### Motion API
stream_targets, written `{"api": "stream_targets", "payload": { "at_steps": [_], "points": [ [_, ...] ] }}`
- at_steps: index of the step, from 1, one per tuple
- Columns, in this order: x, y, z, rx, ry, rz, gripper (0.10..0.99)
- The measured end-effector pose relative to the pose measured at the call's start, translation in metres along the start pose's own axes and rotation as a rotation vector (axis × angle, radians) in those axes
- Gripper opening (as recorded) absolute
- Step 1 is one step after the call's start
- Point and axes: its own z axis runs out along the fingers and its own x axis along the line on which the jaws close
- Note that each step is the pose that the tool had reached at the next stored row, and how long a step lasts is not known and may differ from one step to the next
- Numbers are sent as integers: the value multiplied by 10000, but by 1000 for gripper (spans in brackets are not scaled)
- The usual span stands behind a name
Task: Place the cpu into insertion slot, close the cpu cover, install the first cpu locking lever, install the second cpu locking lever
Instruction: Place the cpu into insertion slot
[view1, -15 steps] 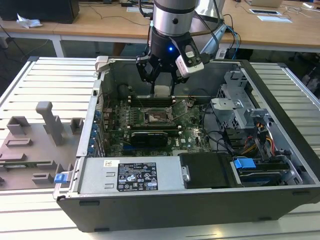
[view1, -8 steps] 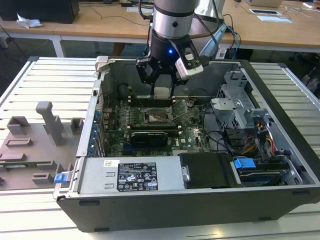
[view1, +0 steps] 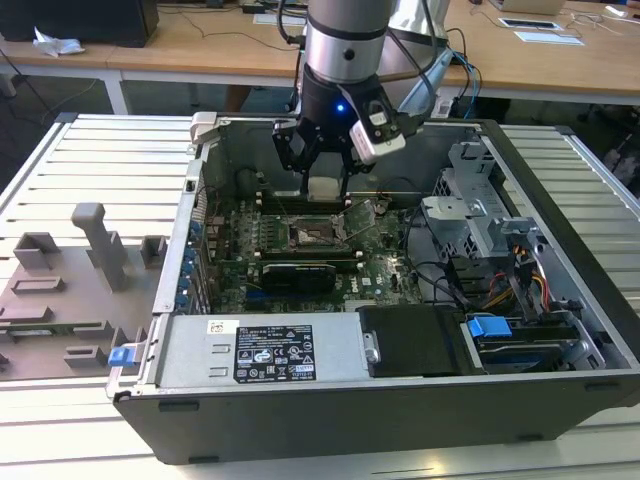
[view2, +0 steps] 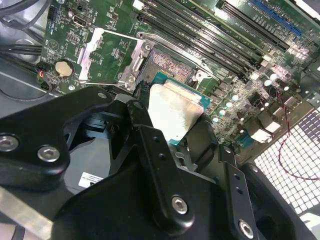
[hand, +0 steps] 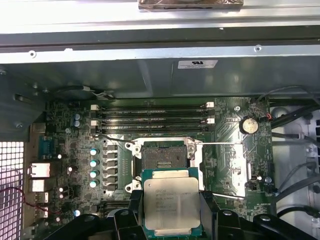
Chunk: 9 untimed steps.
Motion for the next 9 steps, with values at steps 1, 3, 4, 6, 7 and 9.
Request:
{"api": "stream_targets", "payload": {
  "at_steps": [1,3,4,6,7,9],
  "points": [
    [0,0,4,1,0,0,541],
    [0,-3,30,4,0,1,541],
    [-1,-5,47,11,0,1,541],
    [-1,-7,74,40,-2,1,541],
    [-2,-8,84,53,-1,1,541],
    [-2,-11,106,64,-2,1,541]
  ]
}}
